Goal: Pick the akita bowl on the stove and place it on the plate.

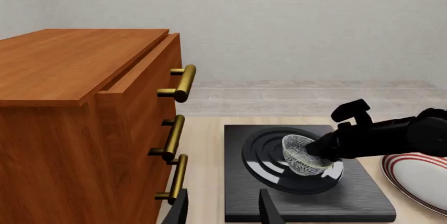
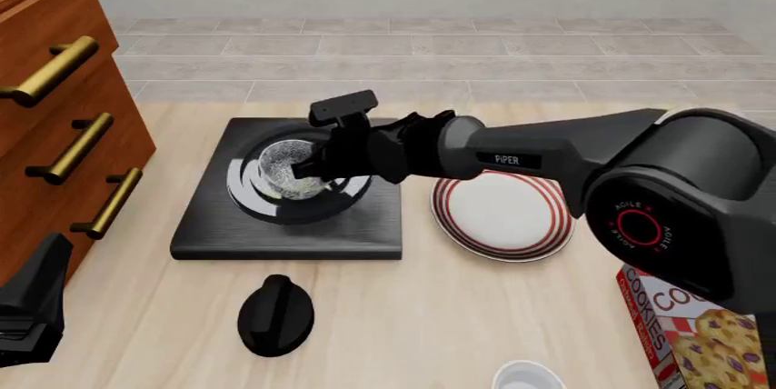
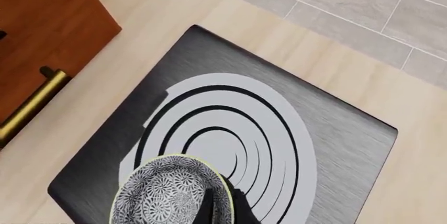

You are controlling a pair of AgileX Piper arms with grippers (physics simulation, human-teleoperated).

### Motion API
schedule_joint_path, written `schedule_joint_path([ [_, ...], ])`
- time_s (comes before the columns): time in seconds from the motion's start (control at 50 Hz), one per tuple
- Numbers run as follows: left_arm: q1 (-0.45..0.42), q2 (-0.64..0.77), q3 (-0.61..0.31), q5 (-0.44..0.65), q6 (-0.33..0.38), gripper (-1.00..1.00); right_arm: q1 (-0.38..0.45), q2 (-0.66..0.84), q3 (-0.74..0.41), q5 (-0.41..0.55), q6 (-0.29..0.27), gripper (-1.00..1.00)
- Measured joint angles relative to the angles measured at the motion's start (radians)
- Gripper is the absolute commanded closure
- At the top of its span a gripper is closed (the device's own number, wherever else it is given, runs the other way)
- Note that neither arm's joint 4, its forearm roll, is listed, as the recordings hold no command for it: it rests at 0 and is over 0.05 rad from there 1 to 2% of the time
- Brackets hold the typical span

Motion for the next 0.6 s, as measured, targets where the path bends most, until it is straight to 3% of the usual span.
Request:
schedule_joint_path([
  [0.6, 0.000, 0.000, 0.000, 0.000, 0.000, -1.00, -0.031, -0.106, 0.088, 0.009, -0.043, 1.00],
])
